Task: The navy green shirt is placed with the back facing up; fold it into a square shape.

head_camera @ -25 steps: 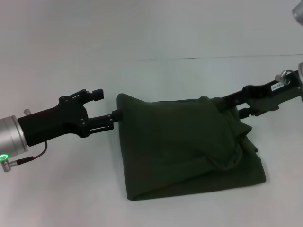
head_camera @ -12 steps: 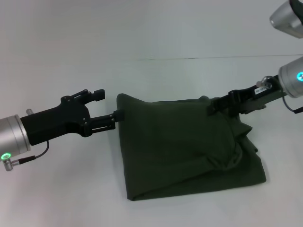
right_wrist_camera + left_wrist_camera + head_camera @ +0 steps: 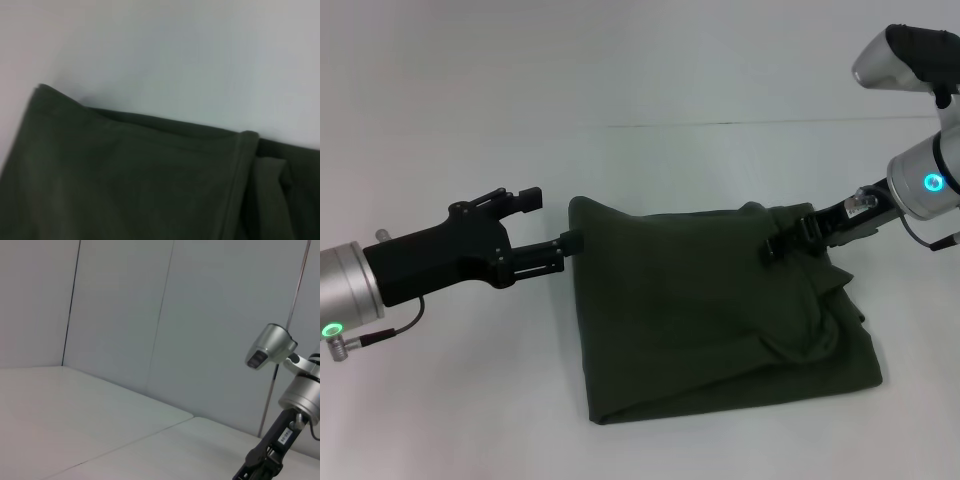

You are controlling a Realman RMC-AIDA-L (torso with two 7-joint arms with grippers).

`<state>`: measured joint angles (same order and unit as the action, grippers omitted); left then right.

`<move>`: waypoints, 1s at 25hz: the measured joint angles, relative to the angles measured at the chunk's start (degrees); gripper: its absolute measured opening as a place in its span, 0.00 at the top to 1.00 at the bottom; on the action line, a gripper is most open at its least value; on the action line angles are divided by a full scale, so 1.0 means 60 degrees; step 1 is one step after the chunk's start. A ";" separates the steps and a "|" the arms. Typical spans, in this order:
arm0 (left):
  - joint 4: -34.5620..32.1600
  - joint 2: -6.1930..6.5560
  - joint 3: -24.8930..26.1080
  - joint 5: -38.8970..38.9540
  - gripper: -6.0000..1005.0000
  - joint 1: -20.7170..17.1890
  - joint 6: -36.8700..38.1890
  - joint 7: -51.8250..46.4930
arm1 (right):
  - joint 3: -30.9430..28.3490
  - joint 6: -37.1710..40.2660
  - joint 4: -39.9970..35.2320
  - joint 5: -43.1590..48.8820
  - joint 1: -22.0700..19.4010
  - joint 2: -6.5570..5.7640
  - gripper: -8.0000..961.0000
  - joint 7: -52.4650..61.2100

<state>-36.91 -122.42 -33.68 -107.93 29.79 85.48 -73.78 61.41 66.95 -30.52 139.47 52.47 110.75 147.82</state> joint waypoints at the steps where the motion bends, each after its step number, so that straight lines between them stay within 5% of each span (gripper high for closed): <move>1: 0.0000 0.0000 0.0009 0.0007 0.10 0.0000 0.0008 -0.0005 | -0.0006 -0.0050 -0.0026 0.0112 0.0000 0.0035 0.15 -0.0050; 25: -0.0001 -0.0001 0.0051 0.0031 0.10 0.0012 0.0061 -0.0125 | -0.0198 0.0327 0.0105 0.0105 0.0188 0.0272 0.18 -0.0232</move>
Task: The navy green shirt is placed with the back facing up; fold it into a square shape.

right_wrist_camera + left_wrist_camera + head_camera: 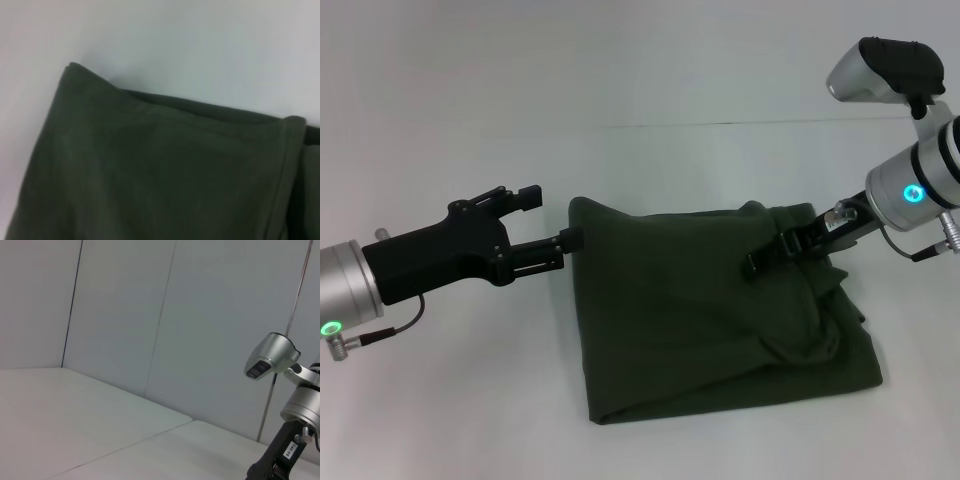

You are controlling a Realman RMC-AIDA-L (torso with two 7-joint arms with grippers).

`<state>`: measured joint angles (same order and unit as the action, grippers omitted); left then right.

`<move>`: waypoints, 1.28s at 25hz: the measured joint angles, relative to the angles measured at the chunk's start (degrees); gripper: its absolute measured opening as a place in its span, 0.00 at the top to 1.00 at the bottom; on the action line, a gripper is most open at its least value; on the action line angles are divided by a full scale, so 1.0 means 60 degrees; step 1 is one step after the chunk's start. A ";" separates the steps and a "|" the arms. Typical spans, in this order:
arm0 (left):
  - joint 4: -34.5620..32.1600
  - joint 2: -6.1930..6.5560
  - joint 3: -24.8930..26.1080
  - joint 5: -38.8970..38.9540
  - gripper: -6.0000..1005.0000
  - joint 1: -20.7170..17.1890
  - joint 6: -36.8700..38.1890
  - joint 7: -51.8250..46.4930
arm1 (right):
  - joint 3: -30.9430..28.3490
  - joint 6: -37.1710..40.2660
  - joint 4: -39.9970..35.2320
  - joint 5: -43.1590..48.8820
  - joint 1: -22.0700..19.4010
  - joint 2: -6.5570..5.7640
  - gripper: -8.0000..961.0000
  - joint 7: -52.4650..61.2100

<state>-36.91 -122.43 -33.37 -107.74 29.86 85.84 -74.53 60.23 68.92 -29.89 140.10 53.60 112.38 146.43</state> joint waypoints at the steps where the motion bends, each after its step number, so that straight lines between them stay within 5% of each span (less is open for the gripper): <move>1: 0.0001 0.0000 0.0003 0.0000 0.10 0.0000 0.0005 0.0000 | -0.0099 0.0031 -0.0020 -0.0011 -0.0018 0.0009 0.18 -0.0013; 4: -0.0009 0.0000 0.0012 0.0000 0.10 -0.0008 0.0031 0.0006 | -0.0611 0.0158 -0.0017 -0.0026 -0.0066 0.0002 0.18 -0.0234; 23: -0.0081 0.0002 0.0009 -0.0001 0.10 0.0001 0.0079 0.0055 | -0.1614 0.0805 -0.0467 -0.0243 -0.0423 -0.0066 0.90 -0.0718; 32: -0.0288 0.0027 0.0009 -0.0002 0.10 -0.0017 0.0205 0.0021 | -0.1632 0.2131 -0.3401 -0.0327 -0.1601 0.0362 0.92 -0.0193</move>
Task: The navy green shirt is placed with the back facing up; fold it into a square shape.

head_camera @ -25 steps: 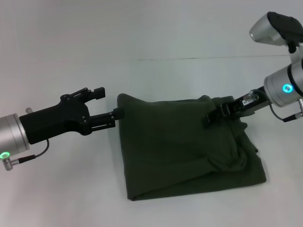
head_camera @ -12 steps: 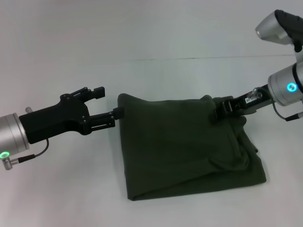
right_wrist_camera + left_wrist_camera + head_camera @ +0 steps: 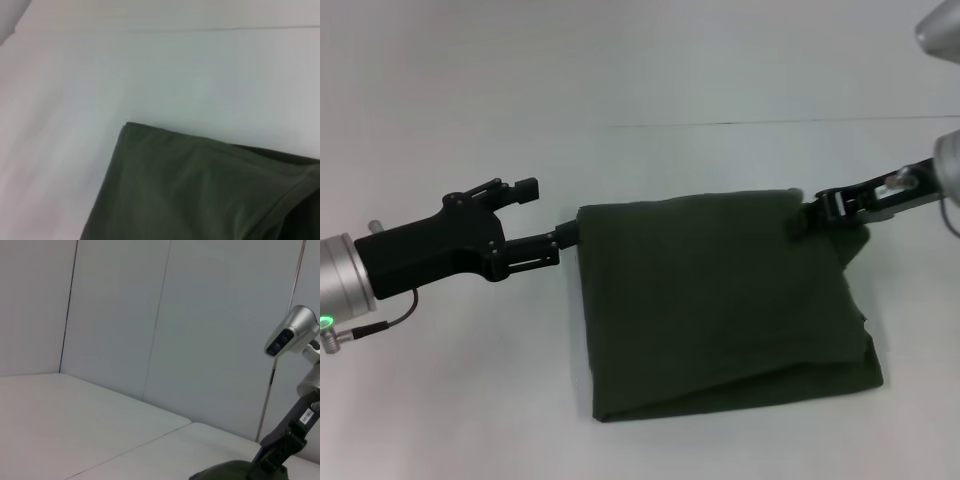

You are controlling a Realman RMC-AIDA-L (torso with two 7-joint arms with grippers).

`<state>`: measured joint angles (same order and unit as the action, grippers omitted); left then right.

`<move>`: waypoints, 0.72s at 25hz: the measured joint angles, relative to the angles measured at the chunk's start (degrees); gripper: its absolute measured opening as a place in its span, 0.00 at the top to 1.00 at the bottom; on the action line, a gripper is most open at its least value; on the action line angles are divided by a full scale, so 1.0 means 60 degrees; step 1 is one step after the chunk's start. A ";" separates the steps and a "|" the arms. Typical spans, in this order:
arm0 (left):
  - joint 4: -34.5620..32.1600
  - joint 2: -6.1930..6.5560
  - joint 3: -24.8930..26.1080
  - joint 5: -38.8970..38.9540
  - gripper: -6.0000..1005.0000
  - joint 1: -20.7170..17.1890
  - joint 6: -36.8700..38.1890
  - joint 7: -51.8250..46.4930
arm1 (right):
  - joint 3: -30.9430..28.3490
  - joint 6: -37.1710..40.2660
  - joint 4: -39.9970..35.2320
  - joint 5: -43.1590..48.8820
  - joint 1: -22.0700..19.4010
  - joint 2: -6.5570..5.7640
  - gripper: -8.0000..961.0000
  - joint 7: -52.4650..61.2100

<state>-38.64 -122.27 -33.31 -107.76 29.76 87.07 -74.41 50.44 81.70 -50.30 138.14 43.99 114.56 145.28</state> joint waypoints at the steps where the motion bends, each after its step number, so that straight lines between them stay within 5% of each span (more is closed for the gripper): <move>1: -0.0024 0.0001 -0.0001 0.0000 0.10 -0.0001 0.0034 -0.0006 | -0.0003 0.0093 -0.0289 -0.0015 -0.0129 0.0020 0.92 0.0082; 9: -0.0050 0.0016 0.0000 0.0000 0.10 0.0017 0.0137 -0.0041 | -0.0025 -0.0003 -0.0325 0.0192 -0.0663 -0.0111 0.91 0.0375; 18: -0.0072 0.0020 -0.0012 0.0001 0.10 0.0071 0.0149 -0.0207 | 0.0013 -0.1083 0.0751 0.1313 -0.0221 -0.0153 0.91 0.0336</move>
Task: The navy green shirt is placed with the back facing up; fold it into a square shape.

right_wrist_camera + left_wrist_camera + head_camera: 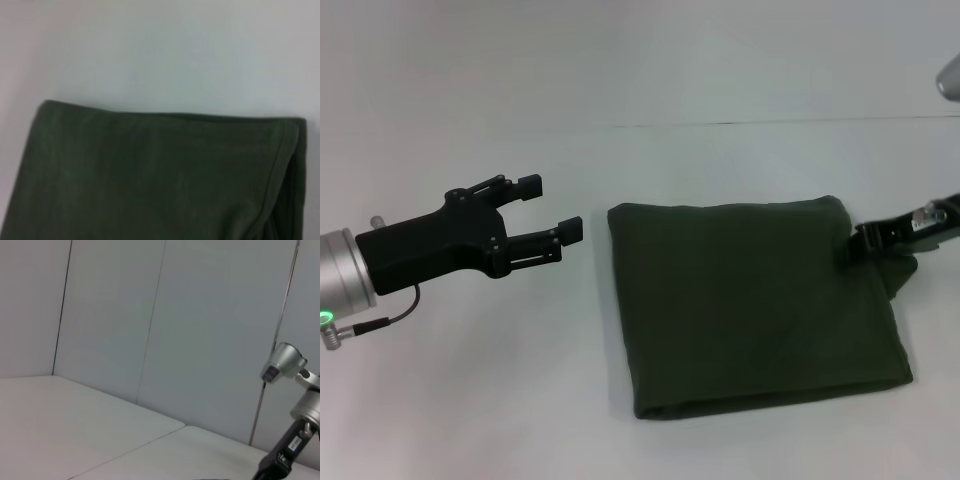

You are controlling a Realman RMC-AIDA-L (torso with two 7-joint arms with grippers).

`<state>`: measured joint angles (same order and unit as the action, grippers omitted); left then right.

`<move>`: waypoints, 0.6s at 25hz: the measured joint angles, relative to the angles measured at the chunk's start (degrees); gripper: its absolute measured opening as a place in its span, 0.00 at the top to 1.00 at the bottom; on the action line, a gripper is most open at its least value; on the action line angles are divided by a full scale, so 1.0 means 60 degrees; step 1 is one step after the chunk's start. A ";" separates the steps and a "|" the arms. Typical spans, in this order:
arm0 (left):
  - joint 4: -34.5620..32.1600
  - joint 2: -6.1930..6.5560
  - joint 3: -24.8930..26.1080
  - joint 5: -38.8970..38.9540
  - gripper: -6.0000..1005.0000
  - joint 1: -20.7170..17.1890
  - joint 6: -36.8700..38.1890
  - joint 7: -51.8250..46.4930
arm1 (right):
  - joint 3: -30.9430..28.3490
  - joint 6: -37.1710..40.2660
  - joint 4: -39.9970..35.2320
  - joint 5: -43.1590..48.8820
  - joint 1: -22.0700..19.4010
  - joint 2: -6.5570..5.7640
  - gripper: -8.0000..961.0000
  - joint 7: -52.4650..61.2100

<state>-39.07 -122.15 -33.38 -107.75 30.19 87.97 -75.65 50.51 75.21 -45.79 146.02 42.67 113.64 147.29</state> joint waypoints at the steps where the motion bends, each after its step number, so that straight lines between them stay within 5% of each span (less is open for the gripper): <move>1: -0.0024 0.0004 -0.0005 0.0000 0.10 0.0005 0.0004 -0.0023 | 0.0001 0.0106 -0.0149 -0.0054 0.0005 0.0003 0.91 -0.0002; 3: -0.0089 0.0002 -0.0005 0.0000 0.10 0.0006 0.0046 -0.0059 | 0.0034 0.0273 -0.0441 -0.0048 0.0022 0.0002 0.91 0.0039; 15: -0.0253 0.0023 0.0013 0.0000 0.10 0.0025 0.0134 -0.0247 | 0.0091 0.0138 -0.2368 0.1043 0.0254 0.0288 0.40 0.0258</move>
<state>-40.59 -122.01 -33.31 -107.75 30.34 88.78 -77.13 51.06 76.04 -60.00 152.27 44.19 115.36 148.84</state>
